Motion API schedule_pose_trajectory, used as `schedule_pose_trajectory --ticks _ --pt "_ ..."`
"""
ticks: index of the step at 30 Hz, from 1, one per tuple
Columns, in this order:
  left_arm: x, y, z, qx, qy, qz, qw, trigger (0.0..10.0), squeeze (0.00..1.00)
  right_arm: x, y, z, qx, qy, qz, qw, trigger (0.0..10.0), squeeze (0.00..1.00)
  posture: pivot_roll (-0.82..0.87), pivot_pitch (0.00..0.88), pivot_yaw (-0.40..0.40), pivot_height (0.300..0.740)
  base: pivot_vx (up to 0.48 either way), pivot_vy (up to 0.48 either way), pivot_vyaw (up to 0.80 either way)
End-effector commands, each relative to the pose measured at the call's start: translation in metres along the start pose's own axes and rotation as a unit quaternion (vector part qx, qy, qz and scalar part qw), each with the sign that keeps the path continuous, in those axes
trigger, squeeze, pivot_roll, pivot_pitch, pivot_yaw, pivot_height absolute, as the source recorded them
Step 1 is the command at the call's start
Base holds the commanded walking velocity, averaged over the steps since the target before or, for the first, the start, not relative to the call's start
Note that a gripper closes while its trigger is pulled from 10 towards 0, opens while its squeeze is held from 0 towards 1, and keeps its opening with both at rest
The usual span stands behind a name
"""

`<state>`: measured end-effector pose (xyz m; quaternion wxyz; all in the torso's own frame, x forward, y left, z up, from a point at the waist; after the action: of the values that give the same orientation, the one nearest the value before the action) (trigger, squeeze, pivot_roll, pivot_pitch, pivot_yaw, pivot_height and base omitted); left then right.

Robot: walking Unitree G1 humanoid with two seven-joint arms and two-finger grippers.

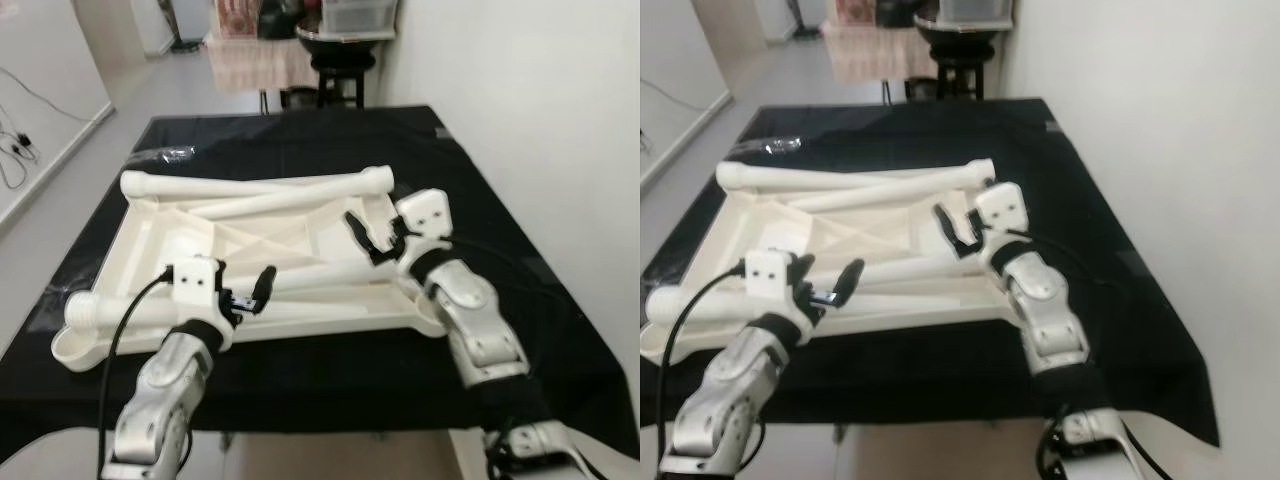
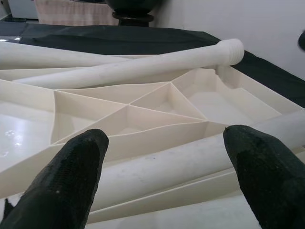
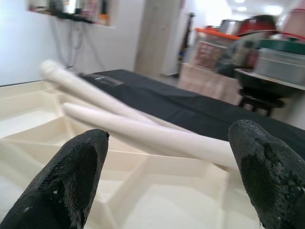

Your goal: Building children table

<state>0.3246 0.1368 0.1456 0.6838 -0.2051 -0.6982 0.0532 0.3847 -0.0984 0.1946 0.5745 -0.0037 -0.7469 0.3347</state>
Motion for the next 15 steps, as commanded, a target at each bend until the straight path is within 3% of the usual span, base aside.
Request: schedule_pose_trajectory --ticks 1,4,5,6,9,11,13,14,15 --pt "-0.004 0.004 0.001 0.006 0.009 0.009 1.0 10.0 0.0 0.005 0.004 -0.004 0.021 0.002 0.02 1.0 10.0 0.0 -0.05 0.064 0.01 0.74 0.0 0.0 0.0" --pt "-0.006 0.005 0.001 0.004 0.013 0.007 1.0 10.0 0.0 0.002 0.007 -0.007 0.039 0.017 0.035 0.999 10.0 0.0 -0.05 0.064 0.01 0.74 0.0 0.0 0.0" --pt "-0.007 0.004 0.002 -0.001 0.018 0.005 1.0 10.0 0.0 0.001 0.008 -0.009 0.057 0.03 0.069 0.996 10.0 0.0 -0.05 0.065 0.013 0.74 0.0 0.0 0.0" --pt "-0.007 0.004 0.002 -0.001 0.018 0.005 1.0 10.0 0.0 0.001 0.008 -0.009 0.057 0.03 0.069 0.996 10.0 0.0 -0.05 0.065 0.013 0.74 0.0 0.0 0.0" --pt "-0.013 -0.004 0.005 -0.029 0.04 -0.003 0.999 10.0 0.0 -0.004 -0.001 -0.016 0.113 0.072 0.135 0.982 10.0 0.0 -0.03 0.07 0.015 0.74 0.0 0.0 0.0" --pt "-0.013 -0.004 0.005 -0.029 0.04 -0.003 0.999 10.0 0.0 -0.004 -0.001 -0.016 0.113 0.072 0.135 0.982 10.0 0.0 -0.03 0.07 0.015 0.74 0.0 0.0 0.0" --pt "-0.016 -0.01 0.008 -0.05 0.051 -0.018 0.997 10.0 0.0 -0.003 -0.01 -0.017 0.175 0.093 0.18 0.963 10.0 0.0 -0.02 0.077 0.005 0.74 0.0 0.0 0.0" --pt "-0.016 -0.01 0.008 -0.05 0.051 -0.018 0.997 10.0 0.0 -0.003 -0.01 -0.017 0.175 0.093 0.18 0.963 10.0 0.0 -0.02 0.077 0.005 0.74 0.0 0.0 0.0" --pt "-0.017 -0.012 0.01 -0.056 0.054 -0.022 0.997 10.0 0.0 -0.004 -0.013 -0.014 0.212 0.105 0.207 0.949 10.0 0.0 -0.02 0.078 0.004 0.74 0.0 0.0 0.0"
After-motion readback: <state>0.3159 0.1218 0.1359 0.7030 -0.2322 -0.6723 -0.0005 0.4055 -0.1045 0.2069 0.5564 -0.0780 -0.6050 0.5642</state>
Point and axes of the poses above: a point about 5 cm out from each wrist's last joint towards the gripper, its own z axis pointing back from the gripper into the wrist, its own x axis along the axis of the wrist's last joint, y = z × x, the point moved 5 cm from there along -z, pointing out of the wrist towards the gripper, and after that the axes turned 13 degrees about z, right-handed, at the moved point
